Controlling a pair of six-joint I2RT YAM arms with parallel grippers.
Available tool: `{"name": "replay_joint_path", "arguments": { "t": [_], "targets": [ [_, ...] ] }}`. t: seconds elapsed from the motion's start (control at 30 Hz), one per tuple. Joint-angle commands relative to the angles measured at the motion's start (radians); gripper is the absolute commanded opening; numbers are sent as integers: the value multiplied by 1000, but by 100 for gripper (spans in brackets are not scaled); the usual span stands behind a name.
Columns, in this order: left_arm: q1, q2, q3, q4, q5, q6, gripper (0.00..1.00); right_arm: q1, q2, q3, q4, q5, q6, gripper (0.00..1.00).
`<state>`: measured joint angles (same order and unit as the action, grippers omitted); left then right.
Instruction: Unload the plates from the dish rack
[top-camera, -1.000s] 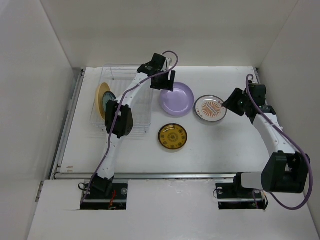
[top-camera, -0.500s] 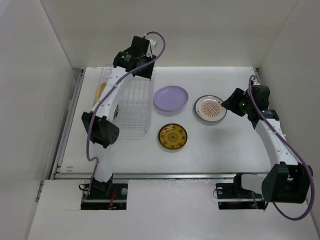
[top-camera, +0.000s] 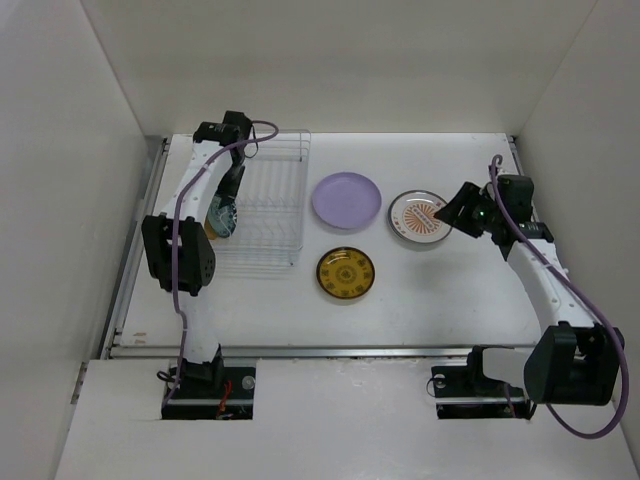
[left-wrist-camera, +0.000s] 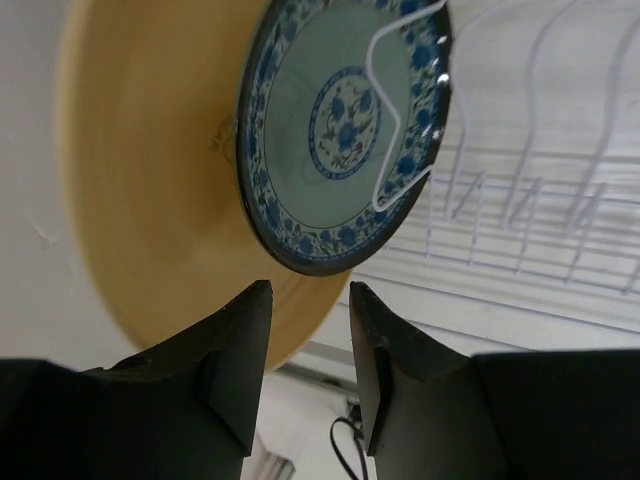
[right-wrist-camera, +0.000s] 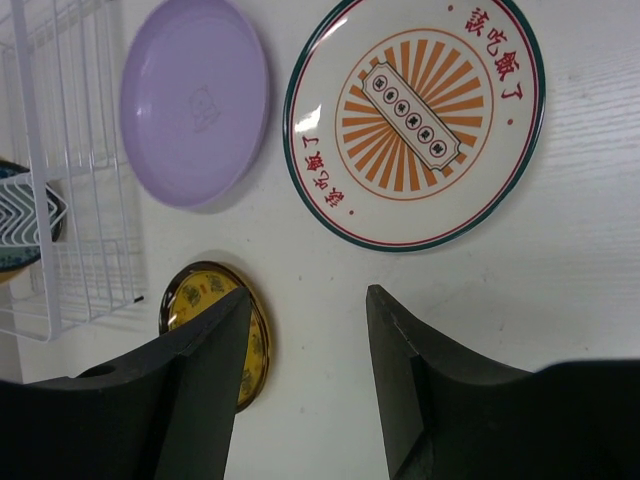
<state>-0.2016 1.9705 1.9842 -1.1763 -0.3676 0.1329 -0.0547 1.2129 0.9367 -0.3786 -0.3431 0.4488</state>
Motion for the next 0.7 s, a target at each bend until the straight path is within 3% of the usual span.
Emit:
{"name": "replay_joint_path", "arguments": {
  "t": [0.0, 0.17, 0.43, 0.6, 0.63, 0.67],
  "targets": [
    [21, -42, -51, 7, -70, -6, 34, 12, -3, -12, 55, -23, 1, 56],
    [44, -10, -71, 27, -117, -6, 37, 12, -3, -30, 64, -23, -9, 56],
    [73, 74, -48, 49, -79, -6, 37, 12, -3, -39, 73, -33, -18, 56],
    [103, 131, 17, 49, -59, -15, 22, 12, -3, -39, 73, -33, -18, 56],
    [103, 131, 27, 49, -44, -24, 16, 12, -3, -39, 73, -33, -18, 56],
    [103, 131, 36, 40, -44, -24, 3, 12, -3, -39, 73, -33, -18, 56]
  ]
}}
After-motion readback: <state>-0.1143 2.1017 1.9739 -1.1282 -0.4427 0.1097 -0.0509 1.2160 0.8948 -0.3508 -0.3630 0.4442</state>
